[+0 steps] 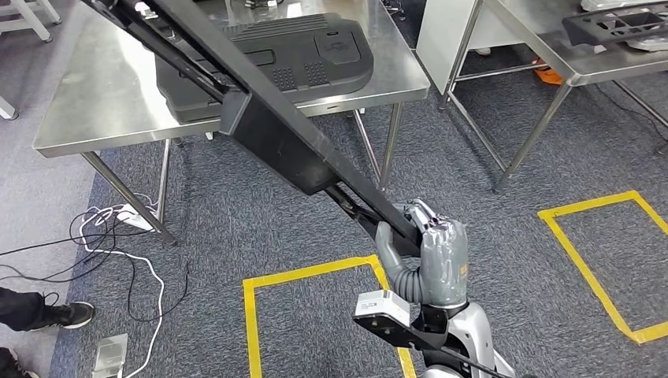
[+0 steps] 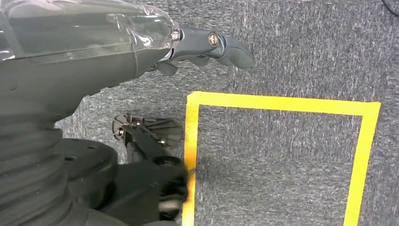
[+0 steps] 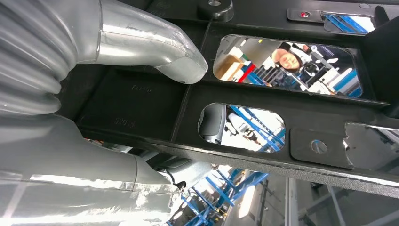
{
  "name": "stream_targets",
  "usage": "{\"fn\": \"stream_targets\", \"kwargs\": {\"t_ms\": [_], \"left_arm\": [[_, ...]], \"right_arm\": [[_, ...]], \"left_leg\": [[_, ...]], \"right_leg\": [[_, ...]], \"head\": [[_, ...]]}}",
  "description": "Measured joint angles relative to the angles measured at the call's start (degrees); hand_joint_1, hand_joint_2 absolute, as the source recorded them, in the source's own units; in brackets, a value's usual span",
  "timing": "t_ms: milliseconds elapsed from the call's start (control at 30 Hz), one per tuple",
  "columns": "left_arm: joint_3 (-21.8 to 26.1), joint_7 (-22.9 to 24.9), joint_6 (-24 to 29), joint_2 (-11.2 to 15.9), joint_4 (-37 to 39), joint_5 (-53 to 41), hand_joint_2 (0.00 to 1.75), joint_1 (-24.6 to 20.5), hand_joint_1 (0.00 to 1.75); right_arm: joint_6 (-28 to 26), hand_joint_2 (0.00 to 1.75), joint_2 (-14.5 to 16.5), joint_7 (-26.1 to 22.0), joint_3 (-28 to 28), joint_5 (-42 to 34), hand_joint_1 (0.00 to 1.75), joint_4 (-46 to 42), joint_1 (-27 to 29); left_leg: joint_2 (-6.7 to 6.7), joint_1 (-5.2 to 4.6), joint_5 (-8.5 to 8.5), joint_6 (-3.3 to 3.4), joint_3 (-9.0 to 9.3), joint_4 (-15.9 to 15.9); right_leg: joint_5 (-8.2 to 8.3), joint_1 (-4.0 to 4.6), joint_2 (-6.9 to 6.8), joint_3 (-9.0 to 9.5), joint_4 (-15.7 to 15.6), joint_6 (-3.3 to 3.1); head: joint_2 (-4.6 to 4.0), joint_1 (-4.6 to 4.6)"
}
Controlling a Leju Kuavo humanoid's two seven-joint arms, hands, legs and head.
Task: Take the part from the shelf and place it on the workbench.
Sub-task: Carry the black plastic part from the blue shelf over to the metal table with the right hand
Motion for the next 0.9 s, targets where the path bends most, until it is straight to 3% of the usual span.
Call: {"fn": "stream_targets", "kwargs": {"t_ms": [33,67,100,167,200,233,333,400,433,500,533,567,600,667,700,733,800,900], "left_arm": [[0.0,0.01,0.0,0.0,0.0,0.0,1.75,0.08,0.0],[0.0,0.02,0.0,0.0,0.01,0.0,1.75,0.15,0.0],[0.0,0.03,0.0,0.0,0.01,0.0,1.75,0.18,0.0],[-0.01,0.06,-0.01,0.0,0.01,0.0,1.75,0.2,0.0],[-0.01,0.08,-0.02,-0.01,0.01,0.0,1.75,0.19,0.0],[-0.02,0.12,-0.04,-0.01,0.0,-0.01,1.75,0.16,0.0],[-0.02,0.2,-0.05,0.0,-0.01,-0.01,1.75,0.05,0.0],[-0.02,0.2,-0.04,0.02,-0.01,-0.01,1.75,-0.01,0.0],[-0.02,0.21,-0.04,0.02,-0.01,-0.01,1.75,-0.08,0.0],[-0.02,0.21,-0.05,0.01,-0.01,-0.01,1.75,-0.16,0.0],[-0.02,0.22,-0.06,0.01,-0.01,0.01,1.75,-0.17,0.0],[-0.02,0.23,-0.07,0.0,-0.01,0.01,1.75,-0.16,0.0],[-0.02,0.23,-0.07,0.0,-0.01,0.02,1.75,-0.15,0.0],[-0.02,0.24,-0.05,0.0,-0.01,0.02,1.75,-0.15,0.0],[-0.02,0.25,-0.05,-0.01,-0.01,0.02,1.75,-0.18,0.0],[-0.02,0.26,-0.05,-0.01,-0.01,0.01,1.75,-0.21,0.0],[-0.02,0.31,-0.07,-0.02,-0.01,-0.02,1.75,-0.27,0.0],[-0.02,0.38,-0.09,-0.02,-0.01,-0.05,1.75,-0.42,0.0]], "right_arm": [[0.0,1.75,0.01,0.05,0.0,0.11,1.75,0.0,0.01],[0.0,1.75,0.01,0.11,0.0,0.24,1.75,0.0,0.03],[0.0,1.75,0.02,0.15,0.0,0.33,1.75,0.0,0.03],[0.0,1.75,0.02,0.2,0.0,0.42,1.75,0.01,0.02],[-0.01,1.75,0.02,0.21,0.0,0.42,1.75,0.01,-0.03],[-0.02,1.75,0.02,0.22,0.0,0.42,1.75,0.02,-0.11],[-0.04,1.75,0.03,0.25,0.0,0.44,1.75,0.02,-0.31],[-0.06,1.75,0.02,0.26,0.0,0.46,1.75,0.02,-0.4],[-0.06,1.75,0.03,0.26,0.0,0.46,1.75,0.02,-0.45],[-0.05,1.75,0.05,0.32,0.0,0.43,1.75,0.03,-0.51],[-0.05,1.75,0.06,0.41,0.0,0.41,1.75,0.04,-0.52],[-0.04,1.75,0.05,0.5,0.0,0.37,1.75,0.05,-0.53],[-0.04,1.75,0.05,0.59,0.0,0.32,1.75,0.06,-0.57],[-0.04,1.75,0.05,0.63,0.0,0.25,1.75,0.07,-0.7],[-0.04,1.75,0.05,0.63,0.01,0.25,1.75,0.08,-0.8],[-0.05,1.75,0.06,0.64,0.01,0.25,1.75,0.09,-0.95],[-0.05,1.75,0.04,0.75,0.02,0.24,1.75,0.11,-1.17],[-0.04,1.75,0.01,0.84,0.02,0.28,1.75,0.11,-1.28]], "left_leg": [[0.0,0.27,-0.28,-0.23,-2.0,2.74],[0.01,0.52,0.65,-0.44,-3.11,3.46],[0.01,0.74,2.71,-0.61,-3.1,1.89],[0.01,1.13,7.89,-0.92,-0.96,-5.12],[0.0,1.1,9.36,-0.89,0.13,-8.14],[0.0,0.99,9.75,-0.67,0.81,-10.05],[-0.03,0.63,8.51,0.65,1.24,-11.19],[-0.02,0.78,8.23,1.48,1.85,-11.66],[0.01,0.81,8.07,1.88,2.23,-11.85],[0.06,0.53,7.56,2.57,2.8,-11.92],[0.05,0.35,7.28,2.8,3.12,-11.92],[0.0,0.18,6.97,2.95,3.51,-11.92],[-0.1,0.04,6.62,3.0,4.01,-11.92],[-0.28,-0.12,5.79,2.9,5.19,-11.95],[-0.35,-0.22,5.38,2.69,5.63,-11.92],[-0.36,-0.26,5.11,2.45,5.84,-11.91],[-0.32,-0.3,4.85,1.9,5.93,-12.11],[-0.18,-0.42,3.84,0.98,5.95,-11.13]], "right_leg": [[-0.32,-0.06,0.0,0.33,0.0,0.03],[-0.67,-0.17,0.03,0.74,0.01,0.14],[-1.07,-0.31,0.07,1.27,0.01,0.31],[-2.03,-0.57,0.13,2.46,-0.02,0.88],[-2.46,-0.56,0.19,2.85,0.05,1.23],[-2.78,-0.52,0.24,3.02,0.1,1.58],[-3.29,-0.55,0.27,3.29,-0.22,2.52],[-4.37,-0.67,0.21,2.9,1.41,2.94],[-5.55,-0.66,0.2,1.62,4.07,3.0],[-8.24,-0.49,0.18,-3.11,12.25,2.93],[-8.81,-0.36,0.18,-5.49,15.66,2.85],[-8.27,-0.23,0.18,-7.06,17.26,2.7],[-6.42,-0.07,0.18,-7.46,16.34,2.41],[-1.12,0.38,0.18,-5.61,9.57,1.55],[0.71,0.67,0.16,-4.4,6.12,1.22],[1.4,0.9,0.15,-3.46,3.67,0.98],[0.9,1.2,0.23,-2.88,2.08,0.78],[0.63,0.66,0.28,-1.9,0.79,0.25]], "head": [[0.0,-0.03],[0.0,-0.05],[0.0,-0.06],[0.0,-0.11],[0.0,-0.26],[0.0,-0.38],[0.0,-0.52],[0.0,-0.29],[0.0,-0.08],[0.0,0.33],[0.0,0.49],[0.0,0.6],[0.0,0.69],[0.0,0.84],[0.0,0.8],[0.0,0.81],[0.0,0.78],[0.0,0.71]]}}
